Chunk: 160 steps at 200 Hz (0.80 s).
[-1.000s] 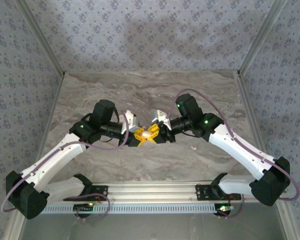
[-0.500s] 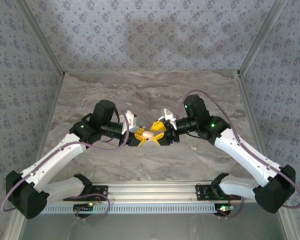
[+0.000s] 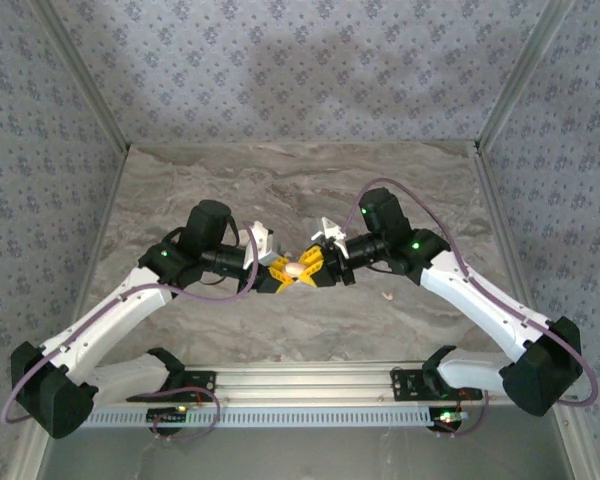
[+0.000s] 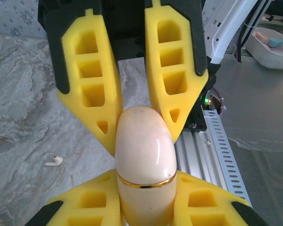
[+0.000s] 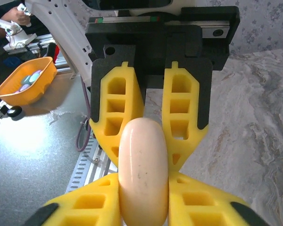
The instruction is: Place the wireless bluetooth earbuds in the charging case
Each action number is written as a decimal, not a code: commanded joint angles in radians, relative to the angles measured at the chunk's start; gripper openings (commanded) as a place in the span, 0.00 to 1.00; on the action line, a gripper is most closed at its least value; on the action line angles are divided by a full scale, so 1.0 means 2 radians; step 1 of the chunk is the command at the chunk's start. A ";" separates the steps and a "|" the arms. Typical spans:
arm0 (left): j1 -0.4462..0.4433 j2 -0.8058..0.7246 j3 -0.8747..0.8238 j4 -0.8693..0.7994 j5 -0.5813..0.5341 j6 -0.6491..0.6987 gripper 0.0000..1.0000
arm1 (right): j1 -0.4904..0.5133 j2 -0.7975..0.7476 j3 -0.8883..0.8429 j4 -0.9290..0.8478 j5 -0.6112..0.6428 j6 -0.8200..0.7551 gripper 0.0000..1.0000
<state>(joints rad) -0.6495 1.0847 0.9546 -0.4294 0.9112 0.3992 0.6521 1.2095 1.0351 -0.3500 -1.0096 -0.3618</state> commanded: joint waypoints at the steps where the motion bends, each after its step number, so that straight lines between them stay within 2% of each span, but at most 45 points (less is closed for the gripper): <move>1: -0.003 -0.012 0.019 0.004 0.011 0.003 0.27 | 0.001 -0.011 0.014 0.001 0.000 -0.005 0.19; 17: -0.003 -0.011 0.019 0.011 0.008 -0.005 0.38 | 0.002 -0.013 0.013 -0.003 0.008 -0.008 0.16; 38: -0.005 -0.008 0.019 0.018 0.010 -0.009 0.45 | 0.004 -0.012 0.015 -0.003 0.009 -0.009 0.16; 78: -0.009 -0.002 0.022 0.017 0.010 -0.010 0.46 | 0.005 -0.014 0.014 -0.001 0.012 -0.009 0.16; 117: -0.008 -0.002 0.017 0.023 0.004 -0.015 0.44 | 0.006 -0.016 0.014 0.002 0.014 -0.007 0.16; 160: -0.009 -0.002 0.011 0.040 -0.004 -0.025 0.28 | 0.006 -0.016 0.014 0.001 0.015 -0.007 0.16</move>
<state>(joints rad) -0.6613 1.0847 0.9546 -0.3889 0.8993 0.3557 0.6594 1.1973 1.0351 -0.3489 -0.9810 -0.3668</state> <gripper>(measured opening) 0.312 0.206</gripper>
